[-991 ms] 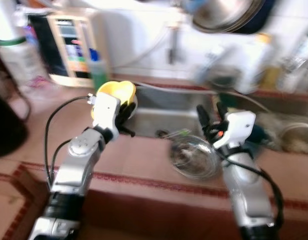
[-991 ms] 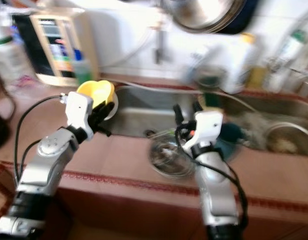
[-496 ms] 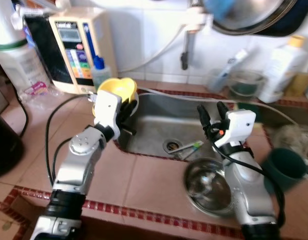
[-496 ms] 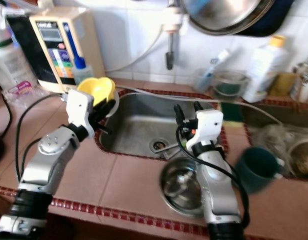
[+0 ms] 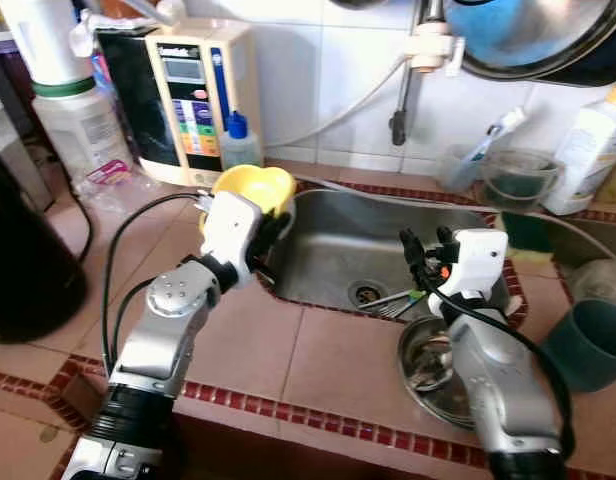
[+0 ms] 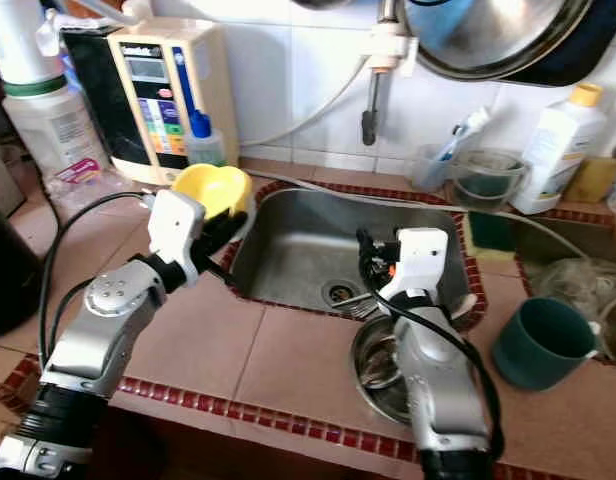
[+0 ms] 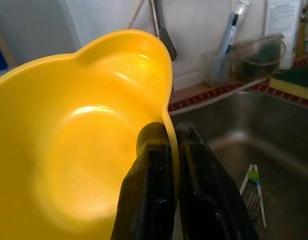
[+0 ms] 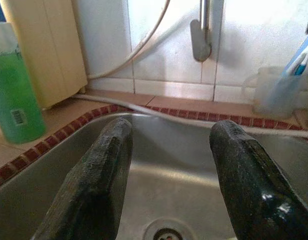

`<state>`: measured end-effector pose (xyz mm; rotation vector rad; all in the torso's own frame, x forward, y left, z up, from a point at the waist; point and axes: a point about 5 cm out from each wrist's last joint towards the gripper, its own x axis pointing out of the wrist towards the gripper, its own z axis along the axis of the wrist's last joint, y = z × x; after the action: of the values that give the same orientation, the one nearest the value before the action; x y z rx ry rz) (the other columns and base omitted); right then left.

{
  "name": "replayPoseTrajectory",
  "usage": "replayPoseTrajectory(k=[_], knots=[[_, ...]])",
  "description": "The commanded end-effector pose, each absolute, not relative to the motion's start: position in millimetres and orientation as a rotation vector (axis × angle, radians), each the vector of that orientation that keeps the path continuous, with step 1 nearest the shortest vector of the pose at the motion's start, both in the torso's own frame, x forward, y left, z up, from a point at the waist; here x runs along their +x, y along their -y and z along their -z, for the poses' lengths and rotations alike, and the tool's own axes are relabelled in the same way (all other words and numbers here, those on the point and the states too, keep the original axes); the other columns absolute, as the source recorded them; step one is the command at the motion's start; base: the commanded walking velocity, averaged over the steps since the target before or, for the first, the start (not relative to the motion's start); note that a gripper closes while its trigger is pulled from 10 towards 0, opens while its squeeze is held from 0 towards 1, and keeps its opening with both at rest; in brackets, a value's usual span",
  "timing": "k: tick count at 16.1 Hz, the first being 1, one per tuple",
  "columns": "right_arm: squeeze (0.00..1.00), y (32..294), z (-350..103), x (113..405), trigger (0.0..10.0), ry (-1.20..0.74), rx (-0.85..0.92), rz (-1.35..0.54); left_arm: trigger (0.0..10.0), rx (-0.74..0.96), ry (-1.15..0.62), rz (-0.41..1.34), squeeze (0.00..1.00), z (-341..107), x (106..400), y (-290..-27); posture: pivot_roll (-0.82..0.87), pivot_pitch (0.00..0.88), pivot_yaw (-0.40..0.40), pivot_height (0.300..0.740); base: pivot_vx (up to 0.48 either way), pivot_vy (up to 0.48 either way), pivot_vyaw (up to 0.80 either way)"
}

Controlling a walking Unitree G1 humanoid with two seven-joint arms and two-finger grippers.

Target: Kitchen organization

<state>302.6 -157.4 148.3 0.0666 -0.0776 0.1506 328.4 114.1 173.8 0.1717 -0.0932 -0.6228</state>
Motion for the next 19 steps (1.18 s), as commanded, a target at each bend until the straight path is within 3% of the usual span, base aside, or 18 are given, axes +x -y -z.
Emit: replayPoseTrajectory(k=[1,12,19], knots=[[0.0,159.1,-153.7,300.4,10.0,0.078,0.087,-0.165,10.0,0.203,0.126,0.655,0.0,-180.7,328.7,-108.6,-0.11,0.011,0.025,0.74,0.0,0.0,0.0],[0.0,141.5,-142.7,260.6,10.0,-0.092,0.077,-0.379,10.0,0.293,0.111,0.878,0.0,-167.8,339.7,-48.6,-0.17,0.022,0.066,0.74,0.0,0.0,0.0],[0.0,144.6,-144.6,241.0,10.0,-0.124,0.069,-0.373,10.0,0.33,0.044,1.002,0.0,-152.6,352.9,-38.6,-0.24,0.063,0.107,0.74,0.0,0.0,0.0]])
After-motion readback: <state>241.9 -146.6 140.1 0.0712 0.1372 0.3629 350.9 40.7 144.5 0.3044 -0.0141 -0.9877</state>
